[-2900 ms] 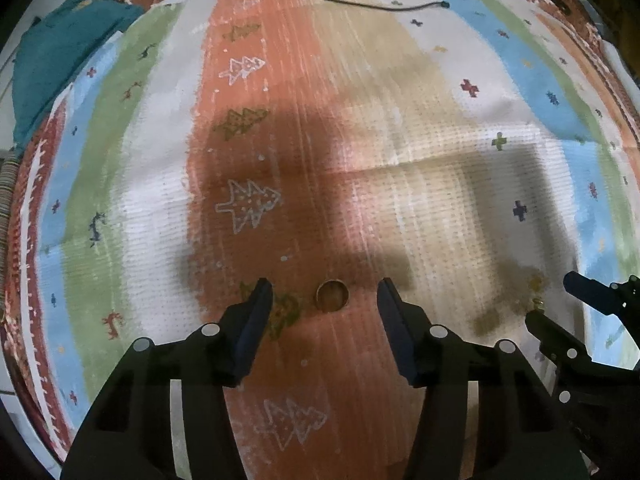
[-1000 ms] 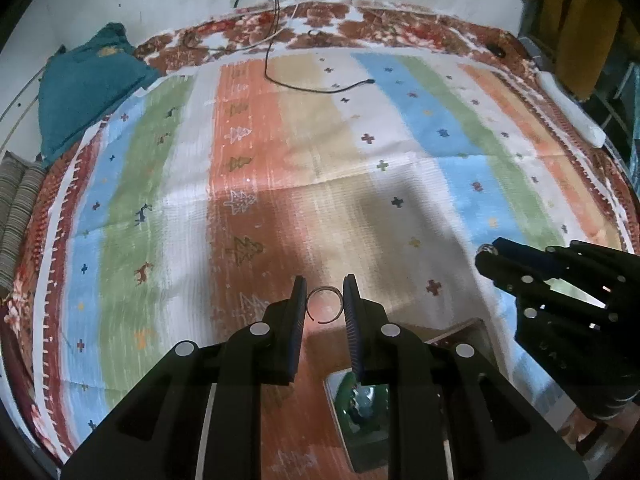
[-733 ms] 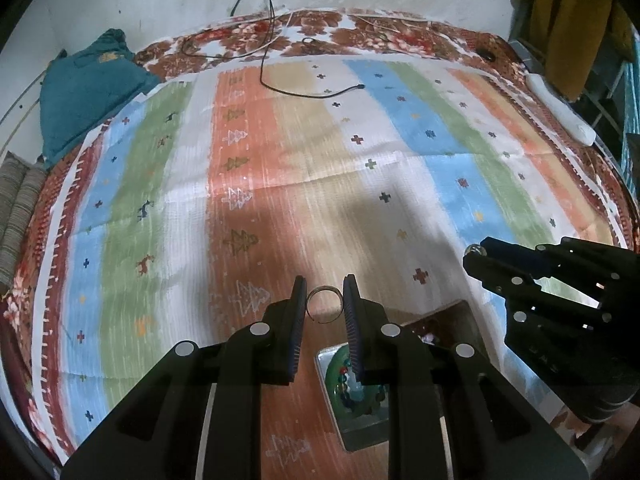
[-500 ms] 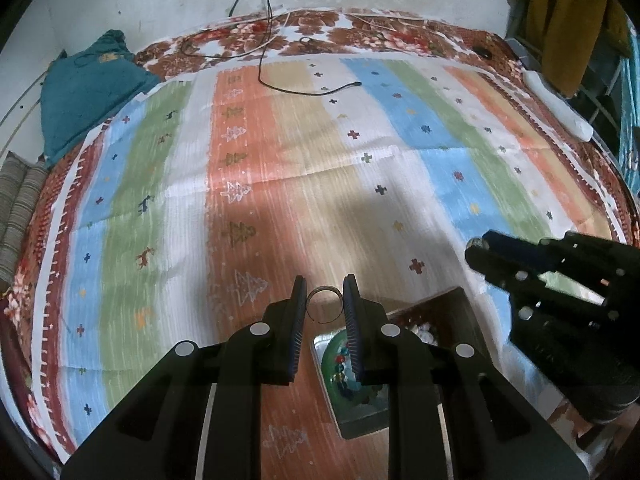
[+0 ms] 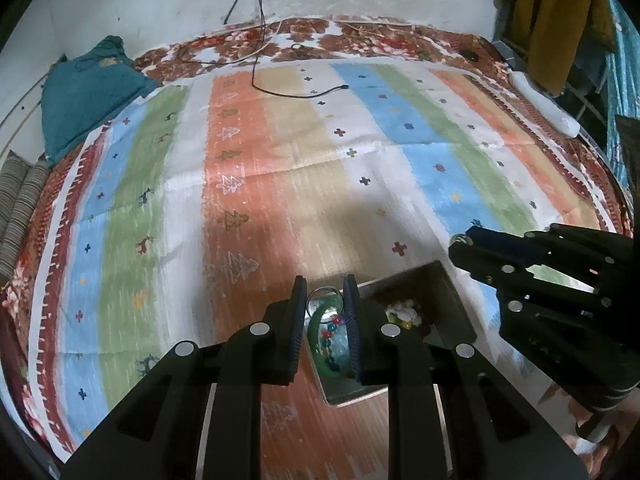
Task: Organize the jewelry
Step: 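Carry the ring and gold charm over the silver tray, then open both grippers to drop the ring and charm into the tray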
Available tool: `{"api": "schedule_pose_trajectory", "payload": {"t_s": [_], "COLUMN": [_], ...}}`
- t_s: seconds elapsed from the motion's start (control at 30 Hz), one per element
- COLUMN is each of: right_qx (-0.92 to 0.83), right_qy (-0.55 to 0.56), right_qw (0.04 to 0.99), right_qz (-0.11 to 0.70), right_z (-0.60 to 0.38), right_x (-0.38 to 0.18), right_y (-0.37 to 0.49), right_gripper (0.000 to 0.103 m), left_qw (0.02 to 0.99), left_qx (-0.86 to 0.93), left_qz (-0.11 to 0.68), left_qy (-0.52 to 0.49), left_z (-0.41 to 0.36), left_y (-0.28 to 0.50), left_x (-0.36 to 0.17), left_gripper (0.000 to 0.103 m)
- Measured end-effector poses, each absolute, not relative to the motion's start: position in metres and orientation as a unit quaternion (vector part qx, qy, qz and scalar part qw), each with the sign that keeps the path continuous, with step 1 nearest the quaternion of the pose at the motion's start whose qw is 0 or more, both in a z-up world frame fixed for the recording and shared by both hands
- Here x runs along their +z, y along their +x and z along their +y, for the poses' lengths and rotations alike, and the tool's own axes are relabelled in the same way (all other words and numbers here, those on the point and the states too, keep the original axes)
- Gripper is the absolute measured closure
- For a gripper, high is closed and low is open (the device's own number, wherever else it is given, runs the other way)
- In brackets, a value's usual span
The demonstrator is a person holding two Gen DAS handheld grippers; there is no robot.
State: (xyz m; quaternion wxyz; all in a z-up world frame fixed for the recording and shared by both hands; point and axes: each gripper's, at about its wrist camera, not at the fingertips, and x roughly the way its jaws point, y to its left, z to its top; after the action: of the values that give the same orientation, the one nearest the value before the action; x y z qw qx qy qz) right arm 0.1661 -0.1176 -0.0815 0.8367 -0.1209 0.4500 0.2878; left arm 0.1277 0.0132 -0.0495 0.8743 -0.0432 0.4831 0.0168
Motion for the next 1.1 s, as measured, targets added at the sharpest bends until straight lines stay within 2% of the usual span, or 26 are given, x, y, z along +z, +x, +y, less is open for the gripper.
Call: {"api": "schedule_pose_trajectory", "payload": {"t_s": [0.43,0.47,0.5,0.53,0.6,0.77,0.93,1.1], "right_qx": [0.313,0.313,0.312,0.312,0.310,0.306,0.309,0.308], "right_qy": [-0.124,-0.124,-0.122,-0.121,-0.120,-0.118,-0.113,-0.112], "right_qw": [0.822,0.822,0.822,0.823,0.827,0.832,0.838,0.847], "right_qz": [0.459,0.460,0.460,0.459,0.454,0.447,0.435,0.419], "right_z": [-0.116,-0.116,-0.117,-0.118,-0.120,-0.125,-0.130,-0.134], "right_x": [-0.086,-0.086,-0.086,-0.085,-0.083,-0.079,-0.071,-0.062], "right_y": [0.145,0.145,0.144,0.143,0.141,0.136,0.129,0.122], "right_gripper": [0.085,0.085,0.084,0.082,0.070,0.068,0.060,0.042], "left_qw": [0.880,0.879,0.880,0.879,0.879,0.880,0.882,0.885], "left_qx": [-0.001,-0.001,-0.001,0.001,0.008,0.011,0.008,0.004], "left_qz": [0.474,0.474,0.474,0.475,0.474,0.470,0.466,0.459], "left_qy": [-0.043,-0.044,-0.044,-0.045,-0.048,-0.061,-0.066,-0.073], "left_z": [0.003,0.003,0.003,0.003,0.004,0.007,0.008,0.010], "left_y": [0.105,0.105,0.105,0.105,0.104,0.101,0.094,0.085], "left_x": [-0.048,-0.047,-0.048,-0.048,-0.048,-0.044,-0.042,-0.039], "left_gripper": [0.085,0.083,0.077,0.075,0.074,0.070,0.064,0.054]}}
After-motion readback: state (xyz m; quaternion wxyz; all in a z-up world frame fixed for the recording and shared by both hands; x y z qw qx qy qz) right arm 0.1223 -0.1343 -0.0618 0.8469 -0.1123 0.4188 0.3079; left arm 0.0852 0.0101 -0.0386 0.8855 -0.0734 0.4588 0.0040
